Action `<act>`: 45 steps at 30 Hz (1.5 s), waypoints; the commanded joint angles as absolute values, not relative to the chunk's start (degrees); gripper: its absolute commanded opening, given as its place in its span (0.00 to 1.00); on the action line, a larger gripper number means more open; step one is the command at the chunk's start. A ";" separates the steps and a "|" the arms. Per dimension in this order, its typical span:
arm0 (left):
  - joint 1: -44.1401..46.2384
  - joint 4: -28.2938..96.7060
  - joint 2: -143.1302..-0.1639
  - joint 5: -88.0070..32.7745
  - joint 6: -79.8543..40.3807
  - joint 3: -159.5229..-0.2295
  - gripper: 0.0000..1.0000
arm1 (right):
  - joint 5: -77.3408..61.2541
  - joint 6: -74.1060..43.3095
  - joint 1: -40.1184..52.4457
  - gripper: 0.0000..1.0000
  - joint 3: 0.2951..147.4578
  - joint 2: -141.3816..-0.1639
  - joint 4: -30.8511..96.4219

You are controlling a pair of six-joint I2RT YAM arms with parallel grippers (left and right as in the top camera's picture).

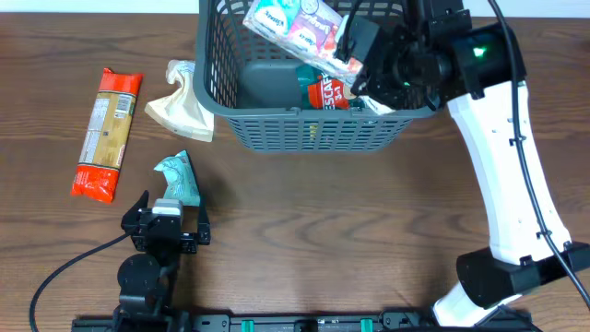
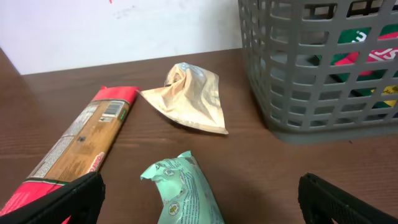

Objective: Pack container
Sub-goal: 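Carry the tissue pack with the right gripper over the basket, then release the tissue pack into the basket and withdraw the right gripper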

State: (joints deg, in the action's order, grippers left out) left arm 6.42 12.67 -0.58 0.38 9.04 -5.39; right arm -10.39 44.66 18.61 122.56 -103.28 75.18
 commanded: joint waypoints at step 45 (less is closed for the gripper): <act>6.07 13.17 -0.23 0.64 9.39 -4.03 0.99 | 11.97 17.54 17.87 0.99 125.80 -114.17 63.55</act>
